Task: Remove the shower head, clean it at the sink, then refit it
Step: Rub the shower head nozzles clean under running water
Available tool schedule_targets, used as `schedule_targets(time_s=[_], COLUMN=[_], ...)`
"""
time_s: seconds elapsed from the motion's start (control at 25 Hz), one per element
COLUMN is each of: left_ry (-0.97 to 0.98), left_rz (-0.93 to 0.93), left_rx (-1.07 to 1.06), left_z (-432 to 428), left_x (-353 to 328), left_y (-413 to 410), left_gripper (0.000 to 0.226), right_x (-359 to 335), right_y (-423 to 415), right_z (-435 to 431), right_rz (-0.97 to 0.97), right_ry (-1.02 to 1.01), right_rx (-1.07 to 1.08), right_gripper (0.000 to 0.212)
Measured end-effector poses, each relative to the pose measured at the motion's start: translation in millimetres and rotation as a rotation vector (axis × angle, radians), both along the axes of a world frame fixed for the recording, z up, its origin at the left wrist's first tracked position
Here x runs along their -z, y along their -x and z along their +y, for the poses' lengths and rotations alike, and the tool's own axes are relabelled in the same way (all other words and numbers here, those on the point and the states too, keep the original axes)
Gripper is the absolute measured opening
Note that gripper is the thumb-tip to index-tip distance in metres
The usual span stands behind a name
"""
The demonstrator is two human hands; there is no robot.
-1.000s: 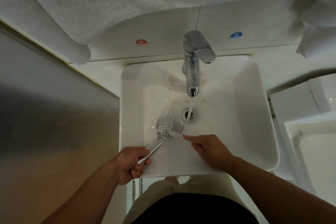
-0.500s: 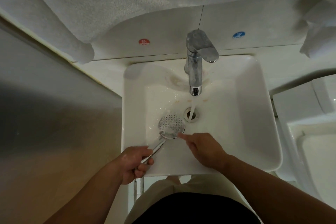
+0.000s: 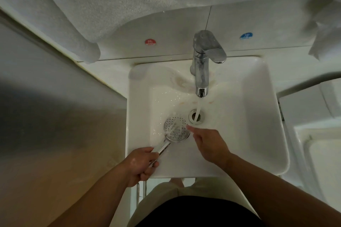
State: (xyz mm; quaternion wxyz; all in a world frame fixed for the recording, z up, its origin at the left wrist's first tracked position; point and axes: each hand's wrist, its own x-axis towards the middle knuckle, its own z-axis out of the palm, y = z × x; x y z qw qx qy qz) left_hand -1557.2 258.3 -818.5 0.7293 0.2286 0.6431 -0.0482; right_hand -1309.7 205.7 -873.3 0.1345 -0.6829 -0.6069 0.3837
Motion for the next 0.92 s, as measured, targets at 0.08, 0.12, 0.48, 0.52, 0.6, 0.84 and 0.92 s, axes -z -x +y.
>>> schedule_targets(time_s=[0.08,0.12,0.48,0.52,0.6,0.84,0.92], left_ry=[-0.021,-0.037,-0.122,-0.125,-0.126,-0.162,-0.189], left_rz=[0.003,0.009,0.03,0.029,0.03,0.019,0.021], left_rx=[0.027,0.047,0.136,0.138,0.137,0.187,0.217], left_z=[0,0,-1,-1,-1,0,-1], left_x=[-1,-1,-1,-2,-2,-2,1], left_y=[-1,0,1,0,0,-18,-30], left_gripper=[0.017,0.02,0.023,0.023,0.022,0.02,0.019], right_x=[2,2,3,2,3,-2,-4], right_y=[1,3,8,8,4,-19,-26], right_z=[6,9,19,15,12,-9,-15], right_rz=[0.0,-0.004,-0.025,-0.007,-0.01,-0.027,-0.024], right_ry=[-0.015,-0.012,0.008,0.016,-0.01,0.032,0.019], right_rx=[-0.03,-0.07,0.047,-0.022,0.003,0.21,0.247], right_gripper=[0.039,0.039,0.042,0.042,0.041,0.04,0.04])
